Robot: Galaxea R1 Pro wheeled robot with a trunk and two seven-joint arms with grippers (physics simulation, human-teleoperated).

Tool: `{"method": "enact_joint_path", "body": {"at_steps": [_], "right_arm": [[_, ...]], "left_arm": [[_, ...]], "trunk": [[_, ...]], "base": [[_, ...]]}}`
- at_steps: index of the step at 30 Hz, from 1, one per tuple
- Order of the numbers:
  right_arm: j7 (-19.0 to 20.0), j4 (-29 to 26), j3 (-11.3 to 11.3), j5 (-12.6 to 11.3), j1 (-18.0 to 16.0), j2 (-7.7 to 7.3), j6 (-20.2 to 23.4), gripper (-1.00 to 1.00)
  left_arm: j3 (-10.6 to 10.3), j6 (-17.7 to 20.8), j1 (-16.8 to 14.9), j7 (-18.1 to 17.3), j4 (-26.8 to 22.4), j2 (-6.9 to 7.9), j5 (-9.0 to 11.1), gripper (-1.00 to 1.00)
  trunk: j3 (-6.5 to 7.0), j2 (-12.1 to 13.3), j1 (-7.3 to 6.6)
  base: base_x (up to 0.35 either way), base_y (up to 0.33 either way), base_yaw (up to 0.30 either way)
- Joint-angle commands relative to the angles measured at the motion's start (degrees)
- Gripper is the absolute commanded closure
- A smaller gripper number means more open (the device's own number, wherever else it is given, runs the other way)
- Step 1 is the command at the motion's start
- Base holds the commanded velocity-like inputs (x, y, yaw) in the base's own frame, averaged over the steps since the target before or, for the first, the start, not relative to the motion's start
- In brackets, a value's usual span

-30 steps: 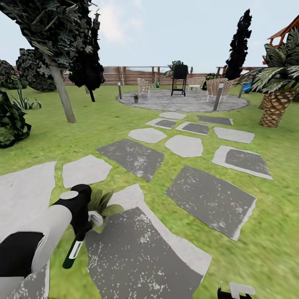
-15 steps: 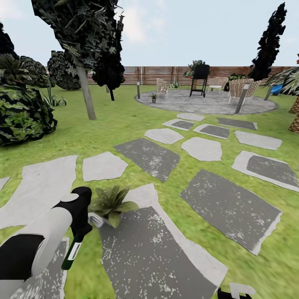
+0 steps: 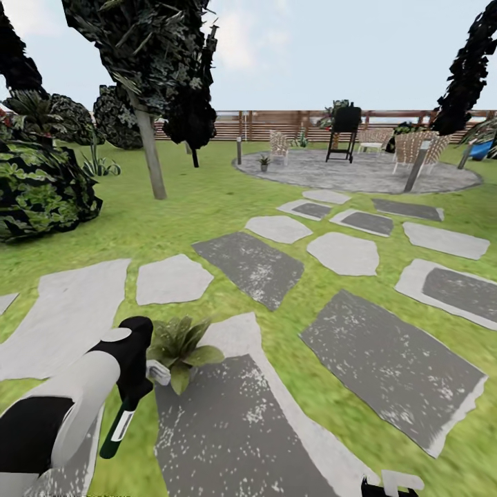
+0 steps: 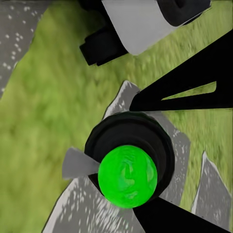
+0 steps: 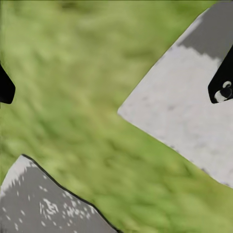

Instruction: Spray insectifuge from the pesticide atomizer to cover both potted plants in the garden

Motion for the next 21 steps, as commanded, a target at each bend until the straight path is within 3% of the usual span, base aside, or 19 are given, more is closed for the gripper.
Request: {"method": "enact_joint_path", "body": {"at_steps": [1,8,12,17,21], "right_arm": [[-0.2,0.1,-0.4,0.6,0.0,0.0,-0.2,-1.0],[-0.2,0.1,-0.4,0.6,0.0,0.0,-0.2,-1.0],[-0.2,0.1,-0.4,0.6,0.0,0.0,-0.2,-1.0],[-0.2,0.1,-0.4,0.6,0.0,0.0,-0.2,-1.0],[-0.2,0.1,-0.4,0.6,0.0,0.0,-0.2,-1.0]], "left_arm": [[-0.4,0.6,0.0,-0.5,-0.1,0.04,-0.2,1.0],[-0.3,0.7,1.9,-0.3,-0.1,0.31,-0.2,1.0],[-0.3,0.7,3.9,-0.3,-1.2,0.68,-0.3,1.0],[-0.3,0.7,9.1,-0.2,-8.0,0.72,-0.3,1.0],[-0.1,0.7,9.9,-0.1,-9.4,0.46,-0.2,1.0]], "trunk": [[-0.05,0.0,0.0],[-0.05,0.0,0.0],[-0.05,0.0,0.0],[-0.05,0.0,0.0],[-0.05,0.0,0.0]], "base": [[0.097,-0.268,0.261],[0.144,-0.252,0.274],[0.139,-0.08,0.277],[0.012,-0.007,0.277],[0.001,0.0,0.275]]}}
